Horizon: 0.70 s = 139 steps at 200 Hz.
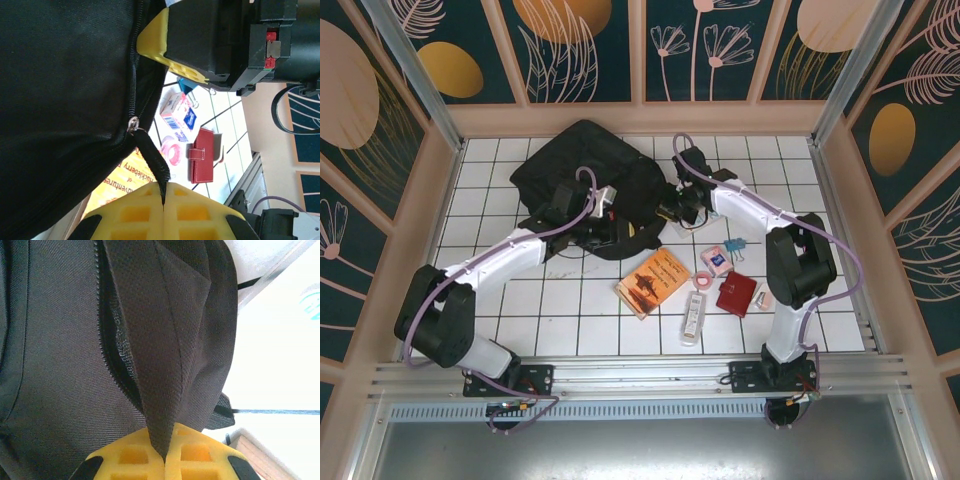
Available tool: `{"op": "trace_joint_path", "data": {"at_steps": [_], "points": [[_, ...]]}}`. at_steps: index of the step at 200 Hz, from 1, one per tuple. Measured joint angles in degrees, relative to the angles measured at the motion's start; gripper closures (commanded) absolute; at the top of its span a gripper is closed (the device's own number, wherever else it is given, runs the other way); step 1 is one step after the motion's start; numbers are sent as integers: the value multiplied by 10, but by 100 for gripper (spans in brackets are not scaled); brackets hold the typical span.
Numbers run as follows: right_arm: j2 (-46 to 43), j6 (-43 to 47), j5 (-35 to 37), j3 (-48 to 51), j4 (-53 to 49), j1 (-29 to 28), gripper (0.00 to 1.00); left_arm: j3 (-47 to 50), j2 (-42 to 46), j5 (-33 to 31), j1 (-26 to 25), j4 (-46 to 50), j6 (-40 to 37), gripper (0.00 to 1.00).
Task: Pack the student bag
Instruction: Unzip the student bag at the middle-left of the table.
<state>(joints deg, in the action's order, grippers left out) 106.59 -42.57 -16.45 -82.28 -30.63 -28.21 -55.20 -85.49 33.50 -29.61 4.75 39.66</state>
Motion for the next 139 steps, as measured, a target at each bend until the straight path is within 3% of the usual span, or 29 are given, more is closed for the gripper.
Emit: {"op": "trace_joint_path", "data": {"at_steps": [139], "points": [[1,52,19,0,-7,35,100,65,91,5,94,37,-7,100]]}}
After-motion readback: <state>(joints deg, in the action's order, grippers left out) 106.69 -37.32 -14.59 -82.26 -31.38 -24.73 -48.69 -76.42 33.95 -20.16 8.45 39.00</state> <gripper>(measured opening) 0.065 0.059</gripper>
